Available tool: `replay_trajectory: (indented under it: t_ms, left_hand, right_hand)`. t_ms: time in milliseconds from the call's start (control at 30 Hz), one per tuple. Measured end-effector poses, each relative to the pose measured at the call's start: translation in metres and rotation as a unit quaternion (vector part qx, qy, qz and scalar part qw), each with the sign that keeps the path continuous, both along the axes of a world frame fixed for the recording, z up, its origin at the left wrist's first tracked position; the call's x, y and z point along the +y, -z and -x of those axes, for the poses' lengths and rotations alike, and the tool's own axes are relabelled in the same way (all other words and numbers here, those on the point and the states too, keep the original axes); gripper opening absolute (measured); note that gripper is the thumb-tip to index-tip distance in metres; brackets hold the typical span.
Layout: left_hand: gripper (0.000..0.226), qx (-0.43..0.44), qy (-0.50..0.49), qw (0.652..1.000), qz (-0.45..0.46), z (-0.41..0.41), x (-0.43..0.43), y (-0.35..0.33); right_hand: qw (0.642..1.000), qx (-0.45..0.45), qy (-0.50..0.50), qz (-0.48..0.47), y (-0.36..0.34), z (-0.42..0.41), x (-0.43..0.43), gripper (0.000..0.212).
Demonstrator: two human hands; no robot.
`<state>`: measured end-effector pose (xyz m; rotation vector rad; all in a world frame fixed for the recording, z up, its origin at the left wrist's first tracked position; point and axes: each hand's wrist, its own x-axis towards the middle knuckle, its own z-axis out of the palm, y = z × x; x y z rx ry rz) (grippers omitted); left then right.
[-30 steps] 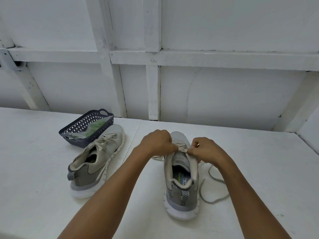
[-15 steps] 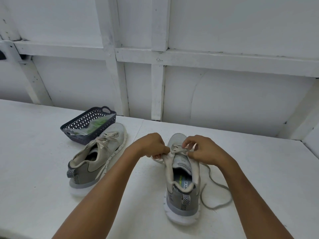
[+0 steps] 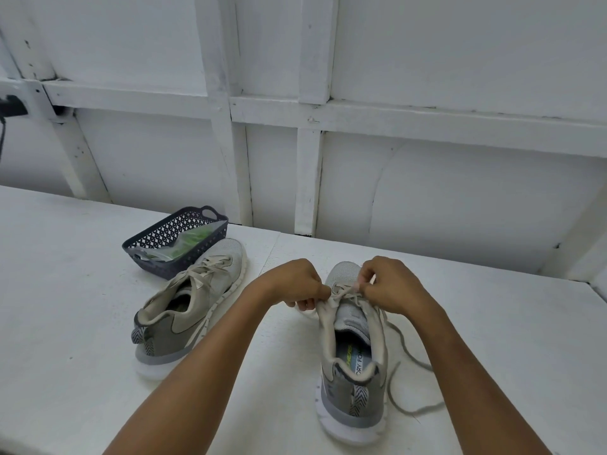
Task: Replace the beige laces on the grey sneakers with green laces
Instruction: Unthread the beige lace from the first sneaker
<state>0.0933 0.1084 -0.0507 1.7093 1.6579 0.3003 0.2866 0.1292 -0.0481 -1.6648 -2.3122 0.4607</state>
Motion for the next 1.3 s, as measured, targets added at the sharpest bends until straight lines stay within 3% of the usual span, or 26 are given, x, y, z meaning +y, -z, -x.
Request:
replay_trajectory:
  t_ms: [200, 333, 433, 600, 733, 800, 900, 1100, 1133, 1200, 1300]
  left_hand:
    - [0.022, 0.000, 0.006, 1.000, 0.006, 0.000, 0.002, 0.001]
    - [0.024, 0.009, 0.010, 1.000, 0.004, -0.002, 0.003, 0.000]
    - [0.022, 0.009, 0.008, 1.000, 0.003, -0.003, 0.004, 0.000]
    - [0.022, 0.006, 0.007, 1.000, -0.001, -0.005, 0.003, 0.000]
    - [0.022, 0.003, 0.004, 1.000, -0.001, -0.005, 0.002, 0.000]
    - [0.022, -0.002, 0.001, 1.000, -0.001, -0.004, 0.002, 0.000]
    - [0.024, -0.001, 0.005, 1.000, -0.005, -0.004, 0.001, -0.001]
    - [0.024, 0.006, 0.011, 1.000, -0.010, -0.004, 0.000, -0.002]
    - [0.024, 0.006, 0.012, 1.000, -0.009, -0.004, 0.000, -0.002]
    - [0.023, 0.007, 0.013, 1.000, -0.008, -0.005, 0.000, -0.002]
    - [0.023, 0.014, 0.016, 1.000, -0.008, -0.005, 0.001, -0.003]
  right_hand:
    - [0.992, 0.073, 0.095, 0.030, 0.007, -0.028, 0.013, 0.012]
    - [0.991, 0.121, 0.033, 0.051, 0.004, -0.026, 0.008, 0.024]
    - [0.985, 0.165, -0.047, 0.028, -0.004, -0.015, 0.004, 0.020]
    - [0.993, -0.011, -0.117, -0.014, 0.005, 0.010, 0.002, 0.007]
    - [0.994, -0.010, -0.110, 0.006, 0.009, 0.013, 0.003, 0.006]
    - [0.992, 0.051, -0.109, 0.032, 0.005, 0.012, 0.001, 0.019]
    - [0.976, 0.192, -0.069, 0.080, -0.005, 0.006, -0.003, 0.017]
    - [0.871, 0.464, -0.007, 0.161, -0.019, 0.005, -0.003, 0.025]
    - [0.869, 0.469, 0.018, 0.154, -0.019, 0.006, -0.002, 0.024]
    - [0.899, 0.418, 0.050, 0.125, -0.018, 0.005, 0.000, 0.023]
    - [0.969, 0.233, 0.001, 0.083, -0.017, 0.003, -0.003, 0.018]
